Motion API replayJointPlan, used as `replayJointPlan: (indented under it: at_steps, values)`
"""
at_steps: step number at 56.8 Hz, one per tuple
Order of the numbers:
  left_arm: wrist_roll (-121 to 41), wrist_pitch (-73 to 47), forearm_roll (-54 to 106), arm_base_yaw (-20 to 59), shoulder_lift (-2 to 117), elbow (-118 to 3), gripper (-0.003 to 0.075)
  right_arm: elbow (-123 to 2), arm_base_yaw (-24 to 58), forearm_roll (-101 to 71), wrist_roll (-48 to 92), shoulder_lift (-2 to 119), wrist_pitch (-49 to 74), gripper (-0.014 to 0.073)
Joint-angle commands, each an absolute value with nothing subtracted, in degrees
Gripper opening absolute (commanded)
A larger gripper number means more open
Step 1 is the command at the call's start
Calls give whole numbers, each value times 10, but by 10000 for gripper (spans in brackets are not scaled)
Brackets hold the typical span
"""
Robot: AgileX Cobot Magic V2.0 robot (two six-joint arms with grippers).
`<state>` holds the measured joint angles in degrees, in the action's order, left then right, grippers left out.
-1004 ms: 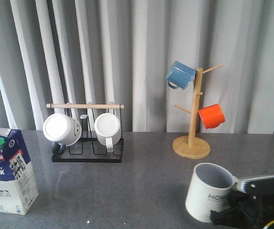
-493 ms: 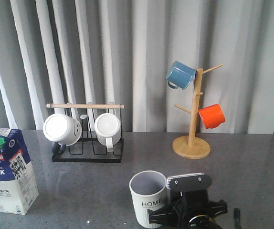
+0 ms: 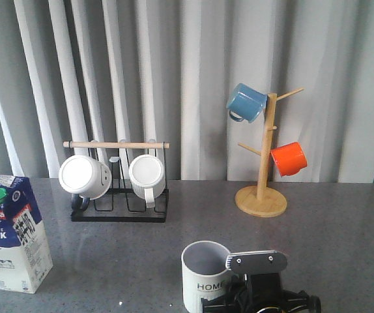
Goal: Place milk next to cup
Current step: 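Slide the HOME mug with the right gripper toward the table center, release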
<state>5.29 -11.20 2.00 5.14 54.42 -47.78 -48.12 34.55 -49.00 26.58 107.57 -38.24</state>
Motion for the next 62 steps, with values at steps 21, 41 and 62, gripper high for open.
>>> replayJointPlan:
  at_steps: [21,41,62]
  values:
    - [52,-73,24,53,539,-497,570,-398,337,-346,278,897,-400,345]
    - [52,-73,24,53,539,-497,570,-445,205,-122,238,697,-146,345]
    - [52,-73,24,53,539,-497,570,-471,56,-8,56,508,-31,311]
